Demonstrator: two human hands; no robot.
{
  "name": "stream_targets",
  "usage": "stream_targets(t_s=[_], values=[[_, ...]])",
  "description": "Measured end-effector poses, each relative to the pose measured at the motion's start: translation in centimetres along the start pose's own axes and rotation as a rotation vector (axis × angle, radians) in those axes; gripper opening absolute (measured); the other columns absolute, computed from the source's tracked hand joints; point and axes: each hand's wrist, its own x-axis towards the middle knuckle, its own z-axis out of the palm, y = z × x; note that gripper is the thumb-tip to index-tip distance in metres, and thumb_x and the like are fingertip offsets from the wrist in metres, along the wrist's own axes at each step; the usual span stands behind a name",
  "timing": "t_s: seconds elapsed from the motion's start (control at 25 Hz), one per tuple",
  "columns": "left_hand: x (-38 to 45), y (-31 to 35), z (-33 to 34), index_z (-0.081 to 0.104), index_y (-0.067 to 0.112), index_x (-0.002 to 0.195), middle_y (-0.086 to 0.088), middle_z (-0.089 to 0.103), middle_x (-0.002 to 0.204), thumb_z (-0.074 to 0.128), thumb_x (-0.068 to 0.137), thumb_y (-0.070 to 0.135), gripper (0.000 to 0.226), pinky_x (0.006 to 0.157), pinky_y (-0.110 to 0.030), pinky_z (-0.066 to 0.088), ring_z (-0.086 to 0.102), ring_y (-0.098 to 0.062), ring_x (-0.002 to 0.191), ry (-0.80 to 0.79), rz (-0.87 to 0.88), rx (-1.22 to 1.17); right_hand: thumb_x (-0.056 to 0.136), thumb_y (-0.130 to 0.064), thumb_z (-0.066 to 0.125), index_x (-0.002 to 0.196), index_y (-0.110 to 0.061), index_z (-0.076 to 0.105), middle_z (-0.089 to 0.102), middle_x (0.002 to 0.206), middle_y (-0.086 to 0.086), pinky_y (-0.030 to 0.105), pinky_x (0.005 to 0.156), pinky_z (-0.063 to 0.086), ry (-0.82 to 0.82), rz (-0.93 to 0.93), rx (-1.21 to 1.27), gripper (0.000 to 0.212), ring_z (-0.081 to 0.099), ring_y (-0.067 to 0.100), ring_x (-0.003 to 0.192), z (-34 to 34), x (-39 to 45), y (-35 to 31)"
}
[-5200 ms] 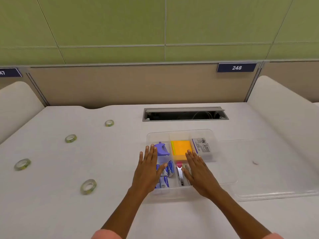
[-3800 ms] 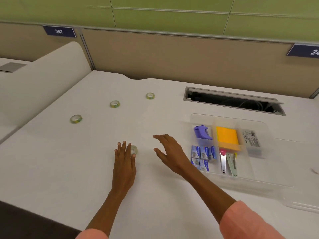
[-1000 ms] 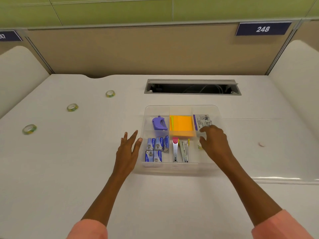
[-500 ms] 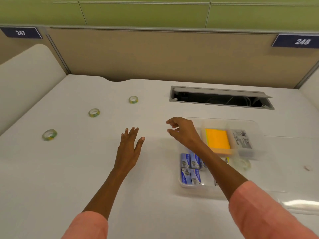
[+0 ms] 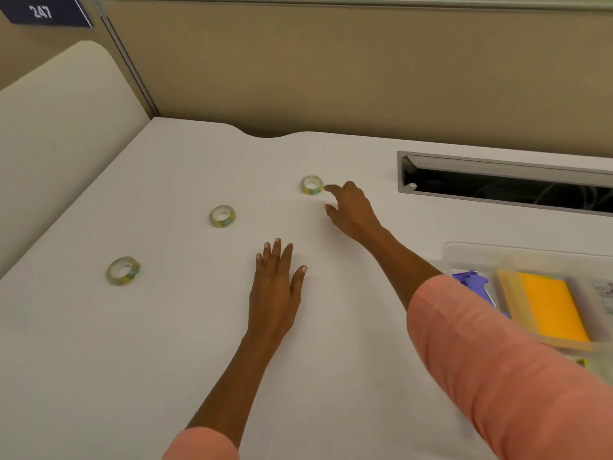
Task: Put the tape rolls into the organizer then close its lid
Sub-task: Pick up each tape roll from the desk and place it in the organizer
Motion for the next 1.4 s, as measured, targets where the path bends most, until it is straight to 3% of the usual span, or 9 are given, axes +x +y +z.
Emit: stream_targets(t_s=[0.28, 0.52, 0.72, 0.96, 1.2, 1.4], values=[[0.0, -2.0, 1.1, 0.015, 0.021, 0.141, 0.000, 0.007, 0.155, 0.035, 0.093, 0.037, 0.054, 0.111, -0.024, -0.002, -0.014, -0.004, 0.132, 0.000, 0.029, 0.003, 0.094, -0.025, 0.043, 0.135, -0.017, 0.037, 0.044, 0.126, 0.021, 0.047, 0.093, 0.041, -0.035, -0.052, -0.273, 0.042, 0.045, 0.036, 0.112, 3.0, 3.4, -0.4], [-0.3, -0.9, 1.2, 0.016, 0.020, 0.141, -0.003, 0.007, 0.156, 0.034, 0.093, 0.036, 0.054, 0.111, -0.025, -0.003, -0.016, -0.004, 0.131, -0.011, 0.008, -0.005, 0.083, -0.022, 0.064, 0.113, -0.009, 0.056, 0.048, 0.119, 0.016, 0.043, 0.090, 0.046, 0.029, -0.041, -0.117, 0.034, 0.046, 0.033, 0.109, 1.9, 0.9, 0.2], [-2.4, 2.0, 1.9, 0.018, 0.020, 0.141, -0.002, 0.008, 0.156, 0.036, 0.093, 0.035, 0.053, 0.112, -0.026, -0.003, -0.015, -0.004, 0.131, -0.011, 0.051, -0.042, 0.079, -0.019, 0.069, 0.097, -0.005, 0.064, 0.058, 0.115, 0.016, 0.037, 0.086, 0.046, -0.032, 0.010, -0.006, 0.023, 0.052, 0.030, 0.106, 0.2, -2.7, 1.5], [-5.4, 7.0, 2.5, 0.018, 0.023, 0.140, 0.000, 0.007, 0.156, 0.036, 0.092, 0.037, 0.054, 0.116, -0.034, 0.005, -0.012, -0.007, 0.136, -0.027, 0.042, -0.110, 0.073, -0.019, 0.074, 0.108, -0.009, 0.060, 0.061, 0.118, 0.013, 0.031, 0.085, 0.041, 0.070, 0.033, 0.197, 0.039, 0.055, 0.029, 0.106, -4.6, -8.9, 2.7], [-8.9, 14.6, 5.2, 0.016, 0.024, 0.141, 0.001, 0.006, 0.156, 0.039, 0.091, 0.038, 0.056, 0.116, -0.038, 0.008, -0.002, -0.018, 0.144, -0.079, 0.064, -0.212, 0.072, -0.021, 0.076, 0.124, -0.013, 0.051, 0.056, 0.128, 0.013, 0.039, 0.094, 0.047, 0.204, 0.085, 0.264, 0.058, 0.056, 0.027, 0.108, -11.8, -18.0, 7.9], [-11.8, 19.1, 7.6, 0.014, 0.024, 0.141, 0.001, 0.005, 0.156, 0.039, 0.091, 0.036, 0.057, 0.116, -0.038, 0.012, -0.003, -0.018, 0.144, -0.136, 0.124, -0.225, 0.070, -0.019, 0.078, 0.121, -0.012, 0.056, 0.057, 0.119, 0.014, 0.035, 0.082, 0.051, 0.233, 0.186, 0.193, 0.056, 0.055, 0.018, 0.092, -16.8, -26.3, 14.1]])
